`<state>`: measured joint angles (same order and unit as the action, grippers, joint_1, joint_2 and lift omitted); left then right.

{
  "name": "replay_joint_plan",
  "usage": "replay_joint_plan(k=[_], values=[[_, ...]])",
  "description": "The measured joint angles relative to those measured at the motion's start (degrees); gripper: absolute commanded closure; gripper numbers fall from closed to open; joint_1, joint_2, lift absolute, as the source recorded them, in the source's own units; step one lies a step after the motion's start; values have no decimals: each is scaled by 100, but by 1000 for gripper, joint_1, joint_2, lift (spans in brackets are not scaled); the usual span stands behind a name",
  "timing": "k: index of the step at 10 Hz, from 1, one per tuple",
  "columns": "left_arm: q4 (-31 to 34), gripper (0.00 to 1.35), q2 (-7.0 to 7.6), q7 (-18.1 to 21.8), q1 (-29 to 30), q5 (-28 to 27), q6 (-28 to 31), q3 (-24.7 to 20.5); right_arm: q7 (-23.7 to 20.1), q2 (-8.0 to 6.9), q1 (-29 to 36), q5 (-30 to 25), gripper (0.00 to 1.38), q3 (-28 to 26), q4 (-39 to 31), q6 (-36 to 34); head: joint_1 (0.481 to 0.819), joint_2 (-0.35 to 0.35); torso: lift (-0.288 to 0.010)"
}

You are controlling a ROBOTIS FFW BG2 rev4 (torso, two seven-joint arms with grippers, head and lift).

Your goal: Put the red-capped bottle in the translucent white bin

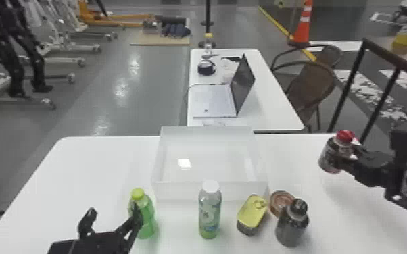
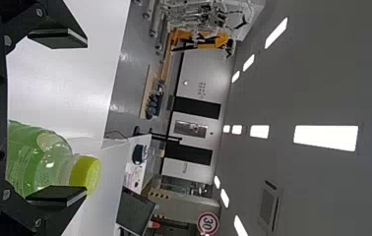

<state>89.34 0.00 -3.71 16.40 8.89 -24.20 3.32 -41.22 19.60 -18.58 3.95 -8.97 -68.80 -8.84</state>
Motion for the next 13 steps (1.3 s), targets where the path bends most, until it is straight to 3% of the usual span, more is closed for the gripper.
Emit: replay_joint_plan(k=[6, 13], values=[[-101, 233, 20, -7, -164, 52, -21, 152, 213, -146, -714, 533, 1260, 635, 311, 53, 549, 0, -100], [-127, 233, 142, -7, -241, 135, 83, 265, 702, -842, -1633, 1283, 1259, 2155, 1323, 289, 549, 0, -100]])
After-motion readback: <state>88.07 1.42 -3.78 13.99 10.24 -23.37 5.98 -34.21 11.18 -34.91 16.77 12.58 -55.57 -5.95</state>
